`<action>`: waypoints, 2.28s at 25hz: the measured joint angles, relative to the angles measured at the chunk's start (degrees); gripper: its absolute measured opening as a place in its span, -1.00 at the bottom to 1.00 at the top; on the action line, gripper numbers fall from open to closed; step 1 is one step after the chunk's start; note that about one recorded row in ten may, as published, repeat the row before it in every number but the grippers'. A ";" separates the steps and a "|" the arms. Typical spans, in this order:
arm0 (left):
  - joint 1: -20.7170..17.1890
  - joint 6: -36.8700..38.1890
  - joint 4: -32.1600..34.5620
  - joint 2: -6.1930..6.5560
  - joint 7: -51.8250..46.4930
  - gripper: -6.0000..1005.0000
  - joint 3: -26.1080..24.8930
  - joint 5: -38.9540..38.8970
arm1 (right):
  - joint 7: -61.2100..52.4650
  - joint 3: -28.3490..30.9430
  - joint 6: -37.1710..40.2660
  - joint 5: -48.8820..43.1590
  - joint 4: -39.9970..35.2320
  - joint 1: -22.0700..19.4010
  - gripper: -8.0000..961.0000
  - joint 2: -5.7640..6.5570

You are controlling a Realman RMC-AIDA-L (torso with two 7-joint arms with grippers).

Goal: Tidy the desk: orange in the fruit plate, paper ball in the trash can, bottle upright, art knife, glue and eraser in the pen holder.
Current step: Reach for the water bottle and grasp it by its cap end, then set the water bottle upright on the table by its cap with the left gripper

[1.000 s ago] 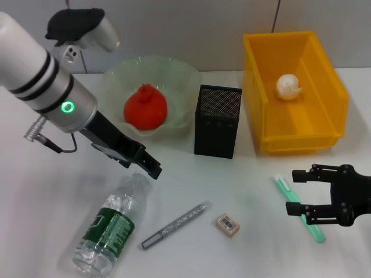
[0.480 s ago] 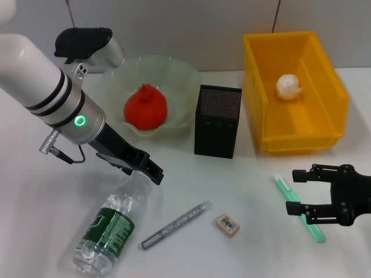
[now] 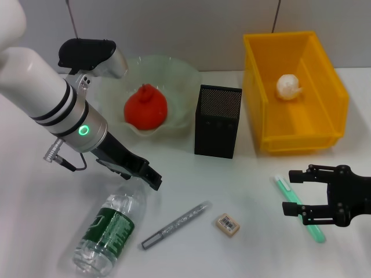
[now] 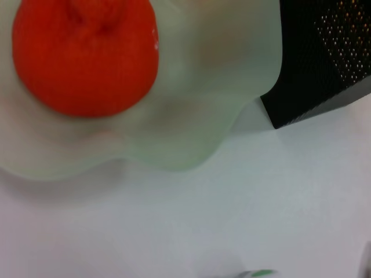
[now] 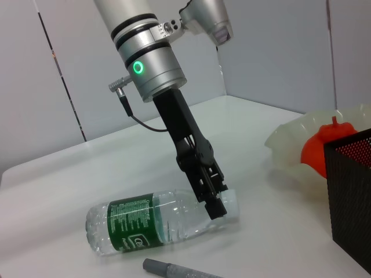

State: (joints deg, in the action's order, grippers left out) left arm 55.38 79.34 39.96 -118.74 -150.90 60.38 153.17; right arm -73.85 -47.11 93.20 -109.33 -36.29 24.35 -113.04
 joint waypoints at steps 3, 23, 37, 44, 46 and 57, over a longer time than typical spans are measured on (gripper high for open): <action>-0.13 -0.97 -0.53 -0.06 -0.03 0.54 0.60 -0.05 | 0.00 0.00 0.00 0.00 -0.01 0.00 0.64 -0.02; 0.05 -3.51 -2.81 -0.08 0.50 0.23 0.65 0.03 | 0.13 0.00 -0.04 0.00 -0.01 0.09 0.64 -0.08; 0.12 -2.27 -1.38 0.22 0.84 -0.11 0.94 -0.28 | 0.03 0.09 -0.11 0.17 -0.01 0.15 0.64 -0.08; -1.67 2.06 4.64 0.64 2.95 -0.11 -0.72 -3.25 | 0.01 0.81 -0.21 0.19 -0.01 0.02 0.64 -0.08; -2.07 4.32 7.01 0.67 4.77 -0.11 -3.55 -3.42 | 0.01 0.96 -0.21 0.18 -0.01 0.01 0.64 -0.07; -3.18 12.04 10.81 2.20 17.32 -0.11 -16.63 -6.46 | -0.03 0.97 -0.21 0.44 -0.01 -0.01 0.64 -0.20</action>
State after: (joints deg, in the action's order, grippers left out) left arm 52.20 91.38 50.77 -116.54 -133.58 43.75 146.71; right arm -73.88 -46.14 92.98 -108.89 -36.30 24.34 -113.24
